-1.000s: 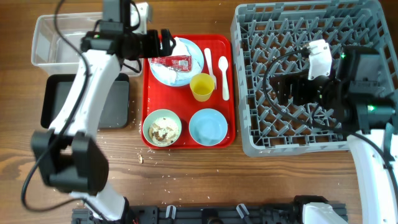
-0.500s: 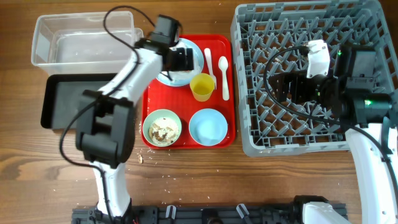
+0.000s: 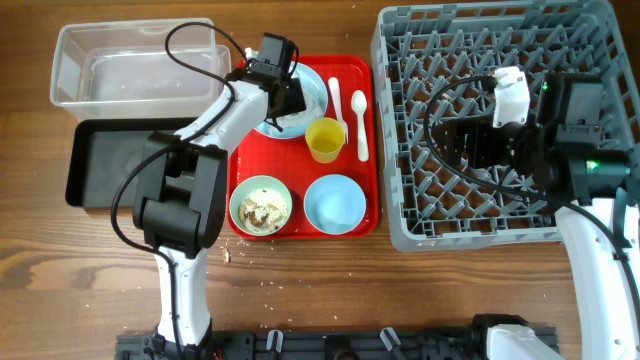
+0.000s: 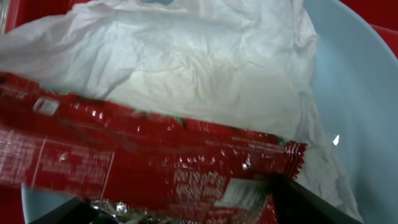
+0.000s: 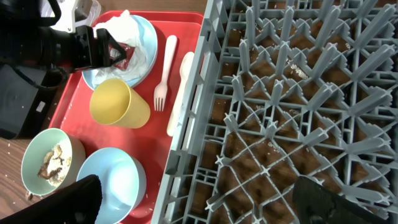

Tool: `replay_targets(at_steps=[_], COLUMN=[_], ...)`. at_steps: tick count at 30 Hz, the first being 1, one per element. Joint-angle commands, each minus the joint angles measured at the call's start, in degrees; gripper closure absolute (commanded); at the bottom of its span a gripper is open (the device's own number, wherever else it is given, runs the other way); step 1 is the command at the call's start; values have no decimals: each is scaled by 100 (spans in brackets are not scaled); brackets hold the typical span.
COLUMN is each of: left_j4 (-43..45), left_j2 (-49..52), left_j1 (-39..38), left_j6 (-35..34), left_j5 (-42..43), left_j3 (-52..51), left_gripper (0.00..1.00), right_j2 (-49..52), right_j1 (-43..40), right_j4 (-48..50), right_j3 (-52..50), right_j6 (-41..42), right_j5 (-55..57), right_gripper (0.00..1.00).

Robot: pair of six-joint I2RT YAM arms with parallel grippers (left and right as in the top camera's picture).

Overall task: Sort waste into correct bins and load items into the dishwasher rack
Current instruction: 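Reach the left gripper to the white plate and grasp the red wrapper and napkin, then carry the wrapper and napkin left and drop them into the clear bin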

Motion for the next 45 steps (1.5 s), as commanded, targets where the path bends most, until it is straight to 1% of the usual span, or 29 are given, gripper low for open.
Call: replay_targets(at_steps=[1, 4, 5, 11, 16, 19, 22, 26, 33, 39, 45], left_j4=[-9, -98, -168, -232, -247, -286, -393, -721, -828, -817, -688], left_j2=[98, 98, 98, -20, -658, -1169, -1440, -1545, -1591, -1978, -2251], left_j1=[-44, -44, -44, -26, -26, -26, -9, 20, 216, 671, 1456], left_j6=[-42, -42, -42, -39, -42, -39, -39, -39, -48, -66, -66], left_j5=[-94, -94, -94, -94, -92, -96, -94, -94, -92, -92, -92], left_j3=[-35, -57, -57, 131, 459, 461, 461, 461, 461, 461, 459], left_gripper=[50, 80, 96, 96, 96, 96, 96, 96, 96, 96, 96], right_j2=[59, 59, 59, 59, 59, 59, 59, 59, 59, 59, 59], right_j1=[-33, -33, -33, -33, -33, -33, -33, -33, -33, -33, -33], right_j4=[-26, -26, -24, -22, -20, -11, 0, 0, -2, 20, 35], right_j3=[133, 133, 133, 133, 133, 133, 133, 133, 133, 133, 133], right_j6=[66, 66, 66, 66, 66, 63, 63, 63, 63, 66, 66], right_j5=[-63, -63, -63, -63, -61, -61, -61, -63, -63, -63, -63], right_gripper=[0, 0, 0, 0, 0, 0, 0, 1, 0, 0, 0])
